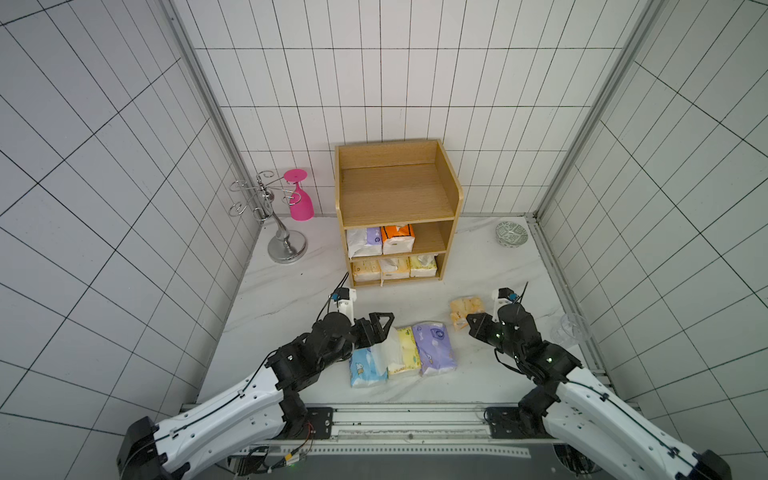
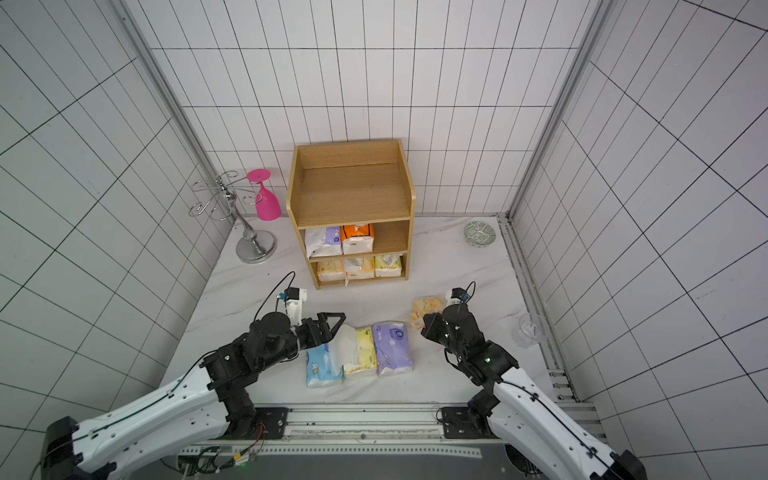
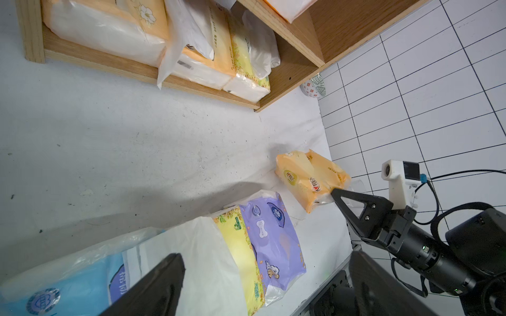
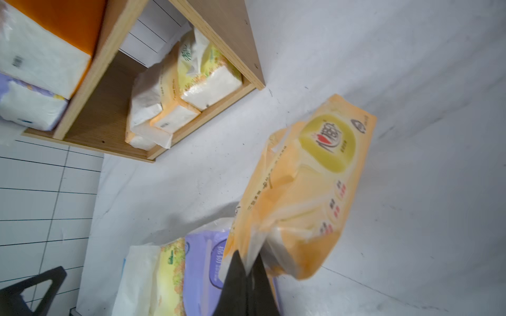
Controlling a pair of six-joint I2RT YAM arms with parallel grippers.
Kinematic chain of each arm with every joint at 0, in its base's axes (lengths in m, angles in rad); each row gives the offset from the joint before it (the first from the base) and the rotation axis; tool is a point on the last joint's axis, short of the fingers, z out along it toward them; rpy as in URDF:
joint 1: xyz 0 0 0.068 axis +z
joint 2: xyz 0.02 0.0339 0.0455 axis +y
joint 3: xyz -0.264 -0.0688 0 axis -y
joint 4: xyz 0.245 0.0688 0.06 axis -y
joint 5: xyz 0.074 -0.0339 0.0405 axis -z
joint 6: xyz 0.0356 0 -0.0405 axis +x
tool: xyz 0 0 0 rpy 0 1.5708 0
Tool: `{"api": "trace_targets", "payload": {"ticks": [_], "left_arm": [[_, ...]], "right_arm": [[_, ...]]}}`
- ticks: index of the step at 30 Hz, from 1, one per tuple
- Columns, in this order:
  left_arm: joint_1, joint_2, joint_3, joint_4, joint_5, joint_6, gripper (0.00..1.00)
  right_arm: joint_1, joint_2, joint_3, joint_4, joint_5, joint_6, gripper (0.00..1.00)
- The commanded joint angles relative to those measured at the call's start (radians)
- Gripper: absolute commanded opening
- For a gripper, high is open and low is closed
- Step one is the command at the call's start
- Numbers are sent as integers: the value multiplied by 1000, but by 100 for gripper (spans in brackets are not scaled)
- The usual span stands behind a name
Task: Remove the tissue boxes from the shelf
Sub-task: Place the box of tissues at the center of the board.
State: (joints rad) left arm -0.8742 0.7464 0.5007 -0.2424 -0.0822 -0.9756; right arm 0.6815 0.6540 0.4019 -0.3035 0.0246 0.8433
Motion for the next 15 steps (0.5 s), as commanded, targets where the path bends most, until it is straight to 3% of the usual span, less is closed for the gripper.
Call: {"api": "trace_targets", "payload": {"ticks": [1,4,5,6,9,10,15], "left_arm": [[-3,-8,13,29,-62,21,98],[-3,-21,12,11,-75,32,98],[-3,-27,13,5,-82,37,98],[-3,-34,12,0,-89,39,98],[-3,-50,3,-2,-107,42,98],[-3,-54,3,-2,-110,43,98],[-3,-68,3,-8,-120,54,98]], "right_arm": [[8,-80,-69,-145,39,-19,0],[9,-160,-101,-209,22,4,1],[8,-189,-113,-222,8,9,5],[8,-216,-121,-233,-7,11,13],[8,-278,-106,-299,-28,11,51],[8,-292,-94,-323,-25,10,55],[7,-298,23,-474,48,-16,64]]}}
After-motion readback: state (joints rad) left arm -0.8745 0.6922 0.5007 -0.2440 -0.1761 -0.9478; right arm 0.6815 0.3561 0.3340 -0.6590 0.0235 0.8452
